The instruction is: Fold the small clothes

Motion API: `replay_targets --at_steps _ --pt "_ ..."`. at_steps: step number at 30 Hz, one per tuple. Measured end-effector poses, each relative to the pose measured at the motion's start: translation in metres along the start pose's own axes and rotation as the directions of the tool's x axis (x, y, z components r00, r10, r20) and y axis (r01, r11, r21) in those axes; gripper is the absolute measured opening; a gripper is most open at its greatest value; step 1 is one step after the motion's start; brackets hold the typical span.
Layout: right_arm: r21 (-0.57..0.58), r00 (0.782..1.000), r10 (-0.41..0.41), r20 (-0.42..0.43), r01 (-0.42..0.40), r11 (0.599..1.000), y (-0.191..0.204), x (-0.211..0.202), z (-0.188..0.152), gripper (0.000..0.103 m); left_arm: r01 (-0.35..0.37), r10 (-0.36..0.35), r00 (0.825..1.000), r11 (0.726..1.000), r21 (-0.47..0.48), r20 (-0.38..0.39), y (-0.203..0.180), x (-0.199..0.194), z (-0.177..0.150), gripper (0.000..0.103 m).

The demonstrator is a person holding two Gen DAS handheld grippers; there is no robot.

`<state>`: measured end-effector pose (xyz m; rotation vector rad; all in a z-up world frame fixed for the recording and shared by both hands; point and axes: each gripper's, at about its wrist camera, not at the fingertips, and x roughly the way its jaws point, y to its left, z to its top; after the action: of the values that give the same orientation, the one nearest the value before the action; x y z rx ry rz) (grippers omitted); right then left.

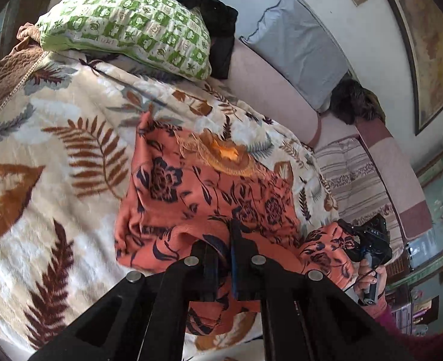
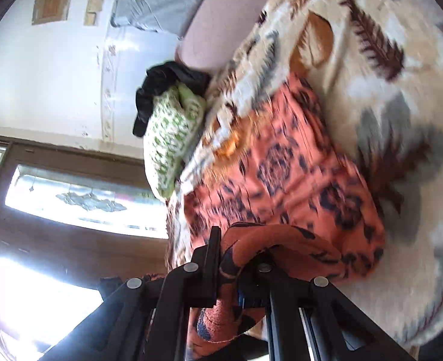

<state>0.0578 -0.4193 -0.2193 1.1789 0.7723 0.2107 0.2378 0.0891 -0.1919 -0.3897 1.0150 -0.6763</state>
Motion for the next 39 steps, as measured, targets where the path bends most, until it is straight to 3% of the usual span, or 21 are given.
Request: replay_targets --at_steps 2,5,8,10,13,14,16,17,19,20,22,25,27,29,31,33,35,39 --pt "0.033 0.997 0.024 0.071 -0.027 0.999 0.000 0.023 0.045 0.009 -0.030 0.031 0.999 0.997 -0.071 0.010 0.019 0.030 0.040 0.006" --pt "0.100 0.988 -0.043 0.146 0.029 0.995 -0.020 0.070 0.111 0.011 -0.108 0.112 0.993 0.980 -0.165 0.020 0.054 0.086 0.085 0.007" --pt "0.233 0.984 -0.121 0.127 0.089 0.968 -0.068 0.110 0.162 0.017 -0.168 0.177 0.984 0.941 -0.294 0.005 0.095 0.135 0.097 0.007" --pt "0.294 0.984 -0.131 0.118 0.092 0.951 -0.098 0.131 0.180 0.018 -0.124 0.147 0.988 0.929 -0.348 0.040 0.111 0.149 0.090 0.007" --pt "0.359 0.993 -0.046 0.105 0.005 0.933 -0.126 0.132 0.187 0.018 0.005 0.052 0.989 0.921 -0.388 0.137 0.120 0.140 0.079 0.008" --pt "0.344 0.993 -0.043 0.106 0.004 0.939 -0.124 0.128 0.187 0.020 0.059 0.016 0.983 0.918 -0.393 0.183 0.120 0.132 0.076 0.014" --pt "0.247 0.990 -0.091 0.107 0.062 0.967 -0.107 0.117 0.184 0.028 0.128 0.007 0.949 0.905 -0.406 0.316 0.121 0.107 0.071 0.053" --pt "0.203 0.985 -0.121 0.122 0.095 0.974 -0.097 0.111 0.183 0.034 0.138 0.041 0.924 0.891 -0.432 0.380 0.123 0.093 0.068 0.089" --pt "0.153 0.969 -0.150 0.197 0.121 0.981 -0.080 0.094 0.181 0.084 0.159 0.105 0.870 0.865 -0.475 0.482 0.122 0.069 0.058 0.094" --pt "0.135 0.950 -0.174 0.259 0.143 0.980 -0.071 0.078 0.177 0.087 0.139 0.118 0.873 0.870 -0.474 0.474 0.117 0.061 0.055 0.094" --pt "0.085 0.919 -0.222 0.326 0.206 0.975 -0.050 0.063 0.170 0.087 0.066 0.144 0.895 0.893 -0.445 0.422 0.102 0.054 0.050 0.094" --pt "-0.103 0.920 -0.277 0.276 0.315 0.944 -0.001 0.078 0.149 0.080 -0.039 0.204 0.911 0.908 -0.418 0.359 0.078 0.053 0.024 0.094" --pt "-0.317 0.934 -0.307 0.182 0.352 0.881 0.038 0.118 0.113 0.073 -0.104 0.248 0.910 0.912 -0.396 0.333 0.064 0.060 0.007 0.094" --pt "-0.468 0.936 -0.351 0.031 0.324 0.822 0.058 0.171 0.064 0.067 -0.146 0.256 0.918 0.929 -0.341 0.303 0.055 0.072 -0.001 0.094" --pt "-0.543 0.920 -0.376 -0.114 0.259 0.799 0.068 0.227 0.017 0.062 -0.168 0.245 0.927 0.948 -0.272 0.283 0.052 0.080 -0.004 0.094" --pt "-0.604 0.882 -0.428 -0.197 0.235 0.762 0.073 0.281 -0.019 0.061 -0.216 0.278 0.917 0.949 -0.230 0.285 0.052 0.083 -0.009 0.094" --pt "-0.660 0.859 -0.478 -0.182 0.253 0.707 0.082 0.325 -0.038 0.061 -0.243 0.281 0.929 0.954 -0.176 0.239 0.056 0.093 -0.009 0.094" --pt "-0.646 0.872 -0.484 -0.069 0.331 0.688 0.104 0.396 0.000 0.061 -0.254 0.279 0.955 0.944 -0.211 0.101 0.077 0.116 -0.011 0.094"
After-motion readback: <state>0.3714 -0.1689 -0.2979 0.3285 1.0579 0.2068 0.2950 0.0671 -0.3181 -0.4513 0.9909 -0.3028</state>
